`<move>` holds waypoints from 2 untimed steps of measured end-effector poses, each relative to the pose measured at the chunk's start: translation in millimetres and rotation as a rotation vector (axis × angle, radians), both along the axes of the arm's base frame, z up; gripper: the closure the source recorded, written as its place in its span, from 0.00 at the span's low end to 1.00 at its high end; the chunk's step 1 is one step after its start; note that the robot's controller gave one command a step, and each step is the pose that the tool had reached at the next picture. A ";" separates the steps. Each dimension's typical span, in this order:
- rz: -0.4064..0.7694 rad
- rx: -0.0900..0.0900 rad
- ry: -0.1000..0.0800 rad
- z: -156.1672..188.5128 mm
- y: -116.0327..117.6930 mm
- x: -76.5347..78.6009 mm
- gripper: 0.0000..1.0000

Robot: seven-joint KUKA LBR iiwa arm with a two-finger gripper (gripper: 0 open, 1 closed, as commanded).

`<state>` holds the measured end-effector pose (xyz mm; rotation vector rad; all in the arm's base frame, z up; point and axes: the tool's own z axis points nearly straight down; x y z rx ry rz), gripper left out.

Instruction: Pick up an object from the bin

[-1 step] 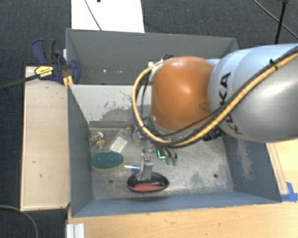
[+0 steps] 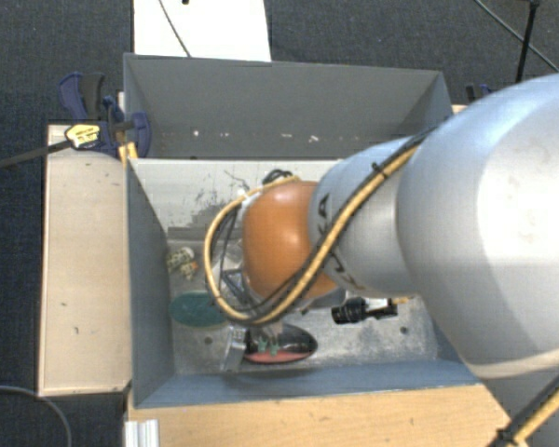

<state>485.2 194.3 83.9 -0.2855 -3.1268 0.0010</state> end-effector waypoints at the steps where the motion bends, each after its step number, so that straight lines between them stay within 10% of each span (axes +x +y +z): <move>1: -0.078 -0.018 -0.011 -12.2 40.0 30.9 0.00; 2: 0.033 -0.003 -0.003 10.9 -72.1 17.5 0.00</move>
Offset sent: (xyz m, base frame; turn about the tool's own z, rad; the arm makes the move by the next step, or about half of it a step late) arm 0.0241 0.0515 -0.0139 0.0669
